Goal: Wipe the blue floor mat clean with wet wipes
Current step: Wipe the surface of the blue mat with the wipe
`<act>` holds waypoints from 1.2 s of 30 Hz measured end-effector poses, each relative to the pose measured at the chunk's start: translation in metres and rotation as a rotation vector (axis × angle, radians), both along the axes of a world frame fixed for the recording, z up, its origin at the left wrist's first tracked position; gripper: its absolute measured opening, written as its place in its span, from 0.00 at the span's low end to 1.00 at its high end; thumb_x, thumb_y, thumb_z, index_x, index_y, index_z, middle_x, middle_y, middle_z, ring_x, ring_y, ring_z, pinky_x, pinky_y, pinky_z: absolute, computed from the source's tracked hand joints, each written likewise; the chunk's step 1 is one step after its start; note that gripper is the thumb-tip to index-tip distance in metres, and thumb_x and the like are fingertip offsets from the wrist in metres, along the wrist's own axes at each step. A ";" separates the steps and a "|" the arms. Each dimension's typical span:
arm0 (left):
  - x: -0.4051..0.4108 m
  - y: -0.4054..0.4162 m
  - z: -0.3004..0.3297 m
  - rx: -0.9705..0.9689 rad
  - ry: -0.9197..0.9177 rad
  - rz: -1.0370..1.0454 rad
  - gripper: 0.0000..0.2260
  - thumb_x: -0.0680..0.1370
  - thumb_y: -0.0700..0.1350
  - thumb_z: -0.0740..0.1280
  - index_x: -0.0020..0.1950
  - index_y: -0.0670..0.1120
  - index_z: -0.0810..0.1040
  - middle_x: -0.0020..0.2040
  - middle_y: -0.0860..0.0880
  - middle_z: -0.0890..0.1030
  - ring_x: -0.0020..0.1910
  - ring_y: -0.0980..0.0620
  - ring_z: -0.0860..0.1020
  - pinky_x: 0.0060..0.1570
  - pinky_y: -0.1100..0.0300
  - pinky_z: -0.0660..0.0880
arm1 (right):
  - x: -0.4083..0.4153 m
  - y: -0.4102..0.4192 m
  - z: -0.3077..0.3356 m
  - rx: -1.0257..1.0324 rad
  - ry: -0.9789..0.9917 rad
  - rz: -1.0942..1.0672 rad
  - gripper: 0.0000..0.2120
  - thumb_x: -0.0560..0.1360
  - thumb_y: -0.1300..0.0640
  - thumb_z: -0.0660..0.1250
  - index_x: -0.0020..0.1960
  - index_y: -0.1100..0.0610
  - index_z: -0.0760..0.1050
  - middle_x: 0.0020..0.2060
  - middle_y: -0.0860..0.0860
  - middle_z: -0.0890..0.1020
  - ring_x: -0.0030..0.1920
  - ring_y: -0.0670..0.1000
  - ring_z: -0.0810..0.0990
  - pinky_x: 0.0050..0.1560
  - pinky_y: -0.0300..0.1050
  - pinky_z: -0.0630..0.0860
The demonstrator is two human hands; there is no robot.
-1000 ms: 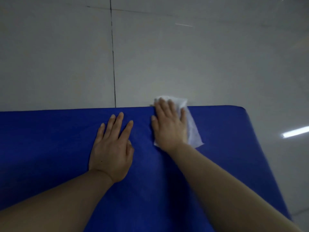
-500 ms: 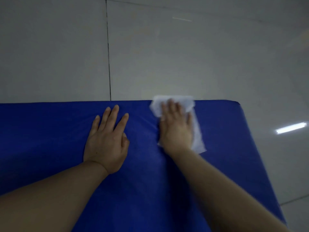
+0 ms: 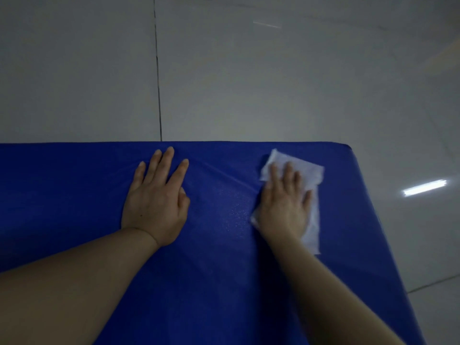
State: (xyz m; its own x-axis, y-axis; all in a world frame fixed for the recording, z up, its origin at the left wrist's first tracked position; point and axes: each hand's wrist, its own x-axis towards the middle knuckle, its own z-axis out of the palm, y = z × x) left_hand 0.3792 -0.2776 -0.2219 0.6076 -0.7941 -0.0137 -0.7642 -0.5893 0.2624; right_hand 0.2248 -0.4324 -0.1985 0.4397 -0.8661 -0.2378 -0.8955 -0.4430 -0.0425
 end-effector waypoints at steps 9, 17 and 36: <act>0.001 0.000 0.003 0.004 0.021 -0.010 0.30 0.76 0.52 0.43 0.76 0.46 0.61 0.78 0.45 0.54 0.77 0.46 0.51 0.75 0.49 0.45 | -0.053 0.023 -0.017 -0.118 -0.030 0.359 0.38 0.72 0.50 0.65 0.78 0.51 0.51 0.77 0.53 0.56 0.76 0.54 0.54 0.72 0.60 0.58; 0.002 -0.001 0.004 0.007 0.044 -0.014 0.29 0.76 0.52 0.43 0.77 0.47 0.58 0.79 0.45 0.52 0.77 0.47 0.49 0.75 0.50 0.43 | -0.032 0.051 -0.005 -0.026 -0.036 0.096 0.27 0.78 0.46 0.36 0.76 0.46 0.36 0.77 0.51 0.41 0.77 0.53 0.41 0.75 0.57 0.42; -0.103 0.078 0.014 -0.122 0.089 0.004 0.19 0.79 0.39 0.59 0.71 0.43 0.70 0.76 0.41 0.60 0.76 0.43 0.57 0.72 0.40 0.52 | -0.031 0.091 -0.011 0.021 -0.214 0.335 0.28 0.78 0.45 0.36 0.77 0.44 0.50 0.78 0.46 0.50 0.77 0.49 0.44 0.74 0.51 0.34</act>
State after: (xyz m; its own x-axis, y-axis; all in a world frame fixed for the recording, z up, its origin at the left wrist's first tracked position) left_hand 0.2758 -0.1994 -0.2083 0.6117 -0.7906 0.0287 -0.7321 -0.5519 0.3993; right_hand 0.1939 -0.3413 -0.2093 0.7389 -0.6618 -0.1269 -0.6713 -0.7063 -0.2247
